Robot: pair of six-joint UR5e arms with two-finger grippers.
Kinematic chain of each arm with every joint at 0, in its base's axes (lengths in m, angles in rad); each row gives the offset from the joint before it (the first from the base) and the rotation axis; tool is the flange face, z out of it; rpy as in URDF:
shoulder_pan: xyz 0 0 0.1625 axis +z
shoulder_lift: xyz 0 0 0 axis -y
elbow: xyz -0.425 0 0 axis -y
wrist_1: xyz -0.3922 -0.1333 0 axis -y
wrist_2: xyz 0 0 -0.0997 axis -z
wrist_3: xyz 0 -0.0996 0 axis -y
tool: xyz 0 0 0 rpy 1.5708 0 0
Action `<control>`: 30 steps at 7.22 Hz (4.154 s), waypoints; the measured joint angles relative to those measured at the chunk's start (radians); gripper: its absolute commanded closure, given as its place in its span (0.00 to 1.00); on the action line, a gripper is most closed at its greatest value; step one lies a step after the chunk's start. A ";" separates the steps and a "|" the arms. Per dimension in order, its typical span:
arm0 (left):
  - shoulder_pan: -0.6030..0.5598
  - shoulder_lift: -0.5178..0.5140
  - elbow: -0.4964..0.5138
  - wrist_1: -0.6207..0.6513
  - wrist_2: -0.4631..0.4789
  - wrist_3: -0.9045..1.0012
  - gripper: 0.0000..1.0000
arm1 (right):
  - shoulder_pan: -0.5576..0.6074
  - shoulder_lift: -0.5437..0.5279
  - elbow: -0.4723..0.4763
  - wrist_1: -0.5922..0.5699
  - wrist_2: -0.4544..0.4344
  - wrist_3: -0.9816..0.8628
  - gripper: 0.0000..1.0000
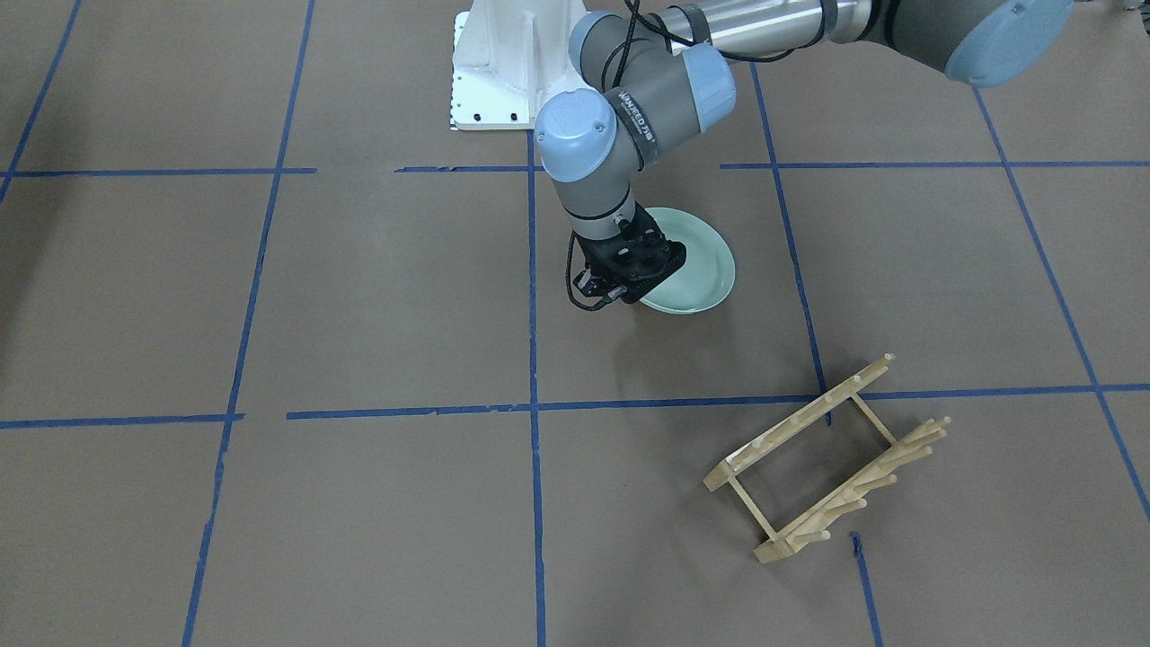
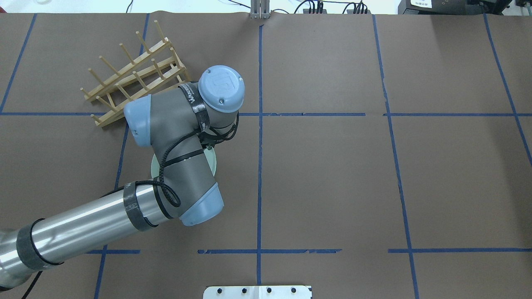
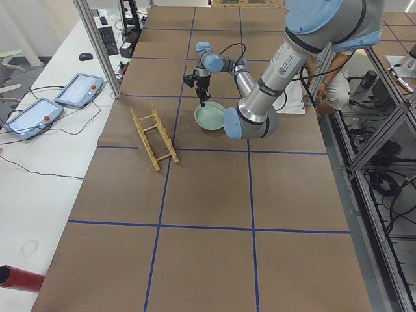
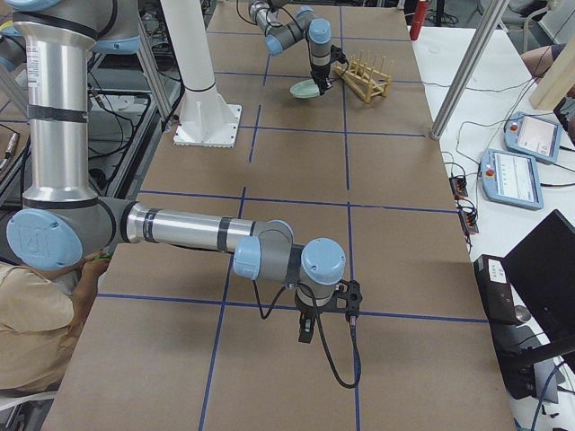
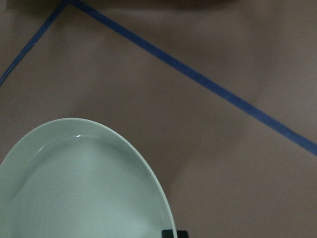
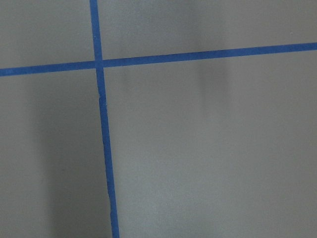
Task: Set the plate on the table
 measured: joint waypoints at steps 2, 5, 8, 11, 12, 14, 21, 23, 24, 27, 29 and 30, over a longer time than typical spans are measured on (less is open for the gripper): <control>0.012 -0.014 0.022 0.004 0.000 0.059 0.00 | 0.000 0.000 0.000 0.000 0.000 0.000 0.00; -0.097 0.035 -0.167 -0.003 -0.010 0.206 0.00 | 0.000 0.000 -0.001 0.000 0.000 0.000 0.00; -0.431 0.251 -0.341 -0.154 -0.234 0.627 0.00 | 0.000 0.000 -0.001 0.000 0.000 0.000 0.00; -0.744 0.533 -0.348 -0.222 -0.452 1.169 0.00 | 0.000 0.000 -0.002 0.000 0.000 0.000 0.00; -0.834 0.635 -0.343 -0.227 -0.473 1.342 0.00 | 0.000 0.000 -0.002 0.000 0.000 0.000 0.00; -1.048 0.803 -0.291 -0.228 -0.495 1.695 0.00 | 0.000 0.000 -0.002 0.000 0.000 0.000 0.00; -1.130 0.899 -0.226 -0.222 -0.603 1.670 0.00 | 0.000 0.000 -0.002 0.000 0.000 0.000 0.00; -1.129 0.910 -0.224 -0.223 -0.603 1.670 0.00 | 0.000 0.000 -0.002 0.000 0.000 0.000 0.00; -1.129 0.912 -0.224 -0.222 -0.604 1.670 0.00 | 0.000 0.000 -0.002 0.000 0.000 0.000 0.00; -1.128 0.917 -0.227 -0.215 -0.624 1.672 0.00 | 0.000 0.000 -0.002 0.000 0.000 0.000 0.00; -1.126 0.909 -0.211 -0.219 -0.624 1.676 0.00 | 0.000 0.000 -0.002 0.000 0.000 0.000 0.00; -1.126 0.903 -0.208 -0.220 -0.627 1.678 0.00 | 0.000 0.000 -0.002 0.000 0.000 0.000 0.00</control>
